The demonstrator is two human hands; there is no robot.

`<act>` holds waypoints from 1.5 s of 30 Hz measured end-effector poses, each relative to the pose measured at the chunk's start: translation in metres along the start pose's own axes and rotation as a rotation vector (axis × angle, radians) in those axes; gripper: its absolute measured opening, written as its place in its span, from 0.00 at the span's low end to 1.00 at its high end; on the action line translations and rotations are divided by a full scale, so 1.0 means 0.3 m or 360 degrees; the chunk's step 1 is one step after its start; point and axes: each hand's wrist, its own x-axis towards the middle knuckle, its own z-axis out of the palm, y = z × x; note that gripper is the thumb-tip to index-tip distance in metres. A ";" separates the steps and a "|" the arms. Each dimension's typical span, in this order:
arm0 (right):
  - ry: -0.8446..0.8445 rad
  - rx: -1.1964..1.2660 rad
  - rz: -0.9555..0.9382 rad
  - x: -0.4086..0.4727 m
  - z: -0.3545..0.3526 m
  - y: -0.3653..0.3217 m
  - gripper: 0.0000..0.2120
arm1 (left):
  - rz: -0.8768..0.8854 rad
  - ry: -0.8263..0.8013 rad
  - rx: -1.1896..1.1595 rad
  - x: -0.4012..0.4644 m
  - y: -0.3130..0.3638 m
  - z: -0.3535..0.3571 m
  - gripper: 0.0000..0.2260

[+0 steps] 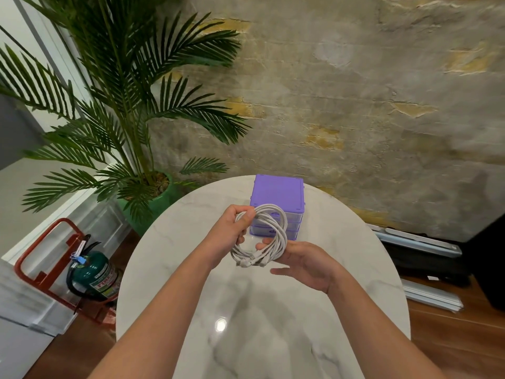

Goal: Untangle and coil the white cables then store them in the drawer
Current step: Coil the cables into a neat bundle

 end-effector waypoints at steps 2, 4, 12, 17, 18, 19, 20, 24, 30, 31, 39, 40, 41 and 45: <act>0.0010 0.0086 0.0002 -0.003 0.007 -0.014 0.20 | 0.0005 0.0052 0.0011 -0.002 0.004 0.006 0.13; 0.0084 0.0119 -0.0015 -0.001 0.021 -0.027 0.22 | 0.0021 0.0116 0.0030 -0.003 0.007 0.011 0.14; 0.0641 -0.0348 -0.0262 0.034 0.103 -0.027 0.12 | 0.0095 0.0111 -0.0110 -0.012 0.009 0.037 0.12; 0.0683 -0.0408 -0.0265 0.058 0.100 -0.005 0.17 | 0.0092 0.0091 -0.0258 -0.015 0.011 0.032 0.10; 0.0655 -0.0417 -0.0242 0.060 0.101 -0.001 0.17 | 0.0090 0.0096 -0.0274 -0.017 0.009 0.034 0.10; 0.0634 -0.0418 -0.0216 0.061 0.102 0.004 0.17 | 0.0083 0.0106 -0.0286 -0.019 0.008 0.038 0.10; 0.0627 -0.0419 -0.0197 0.061 0.105 0.009 0.16 | 0.0071 0.0127 -0.0295 -0.021 0.008 0.043 0.10; 0.0784 -0.0639 -0.0023 0.059 0.131 0.021 0.21 | 0.0077 0.0374 -0.0215 -0.016 0.001 0.053 0.12; 0.0728 -0.0698 0.0290 0.041 0.169 0.026 0.21 | 0.0321 0.0607 0.0115 -0.033 0.000 0.075 0.14; 0.0693 -0.0652 0.0303 0.043 0.171 0.029 0.19 | 0.0356 0.0617 0.0140 -0.038 0.001 0.079 0.14; 0.0516 -0.0857 0.0320 0.040 0.206 0.026 0.13 | 0.0504 0.0589 0.0319 -0.059 -0.021 0.075 0.12; 0.0515 -0.0962 0.0349 0.040 0.214 0.022 0.13 | 0.0517 0.0583 0.0345 -0.061 -0.026 0.075 0.12; 0.0515 -0.1084 0.0379 0.041 0.221 0.019 0.13 | 0.0528 0.0581 0.0374 -0.061 -0.031 0.076 0.12; 0.0512 -0.1344 0.0421 0.043 0.247 0.000 0.12 | 0.0565 0.0610 0.0477 -0.056 -0.042 0.076 0.12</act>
